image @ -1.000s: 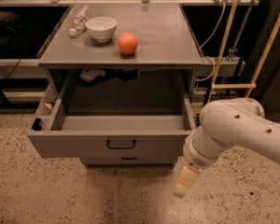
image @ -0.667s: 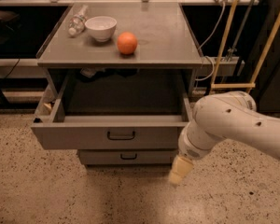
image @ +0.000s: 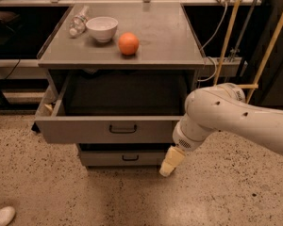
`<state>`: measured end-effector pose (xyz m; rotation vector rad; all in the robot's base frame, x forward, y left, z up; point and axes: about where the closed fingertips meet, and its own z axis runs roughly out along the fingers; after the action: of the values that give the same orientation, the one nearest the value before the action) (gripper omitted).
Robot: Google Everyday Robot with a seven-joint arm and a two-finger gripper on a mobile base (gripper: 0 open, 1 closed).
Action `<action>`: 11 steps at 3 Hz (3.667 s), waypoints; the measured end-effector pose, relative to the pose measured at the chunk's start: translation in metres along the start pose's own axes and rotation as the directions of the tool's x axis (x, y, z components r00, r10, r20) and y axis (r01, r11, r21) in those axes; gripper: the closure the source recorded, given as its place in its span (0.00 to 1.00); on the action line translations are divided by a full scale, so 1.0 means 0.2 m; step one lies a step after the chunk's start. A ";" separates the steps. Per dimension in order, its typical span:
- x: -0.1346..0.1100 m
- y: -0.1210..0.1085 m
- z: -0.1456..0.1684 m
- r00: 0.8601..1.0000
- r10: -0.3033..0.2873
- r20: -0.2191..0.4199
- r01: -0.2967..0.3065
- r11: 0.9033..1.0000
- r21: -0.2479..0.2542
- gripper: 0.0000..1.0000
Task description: Close top drawer
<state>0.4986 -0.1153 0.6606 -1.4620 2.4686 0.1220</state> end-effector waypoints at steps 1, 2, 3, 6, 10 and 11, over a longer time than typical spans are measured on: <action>0.00 0.00 0.00 1.000 0.000 0.000 0.000 1.000 0.000 0.00; -0.05 -0.10 -0.01 1.000 -0.001 0.022 0.001 1.000 0.018 0.00; -0.07 -0.14 -0.01 1.000 -0.002 0.030 0.002 1.000 0.020 0.00; -0.30 -0.47 0.07 0.999 -0.010 0.032 0.012 0.998 -0.056 0.00; -0.63 -0.76 0.04 0.995 -0.001 0.099 0.008 0.997 -0.071 0.00; -0.58 -0.63 0.01 0.996 -0.020 0.086 0.027 0.996 -0.087 0.00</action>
Offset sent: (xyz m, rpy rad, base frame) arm 0.1207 -0.0101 0.0350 0.0572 -0.1415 -0.0176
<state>0.6621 -0.0775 0.6980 -1.4881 2.4047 0.2858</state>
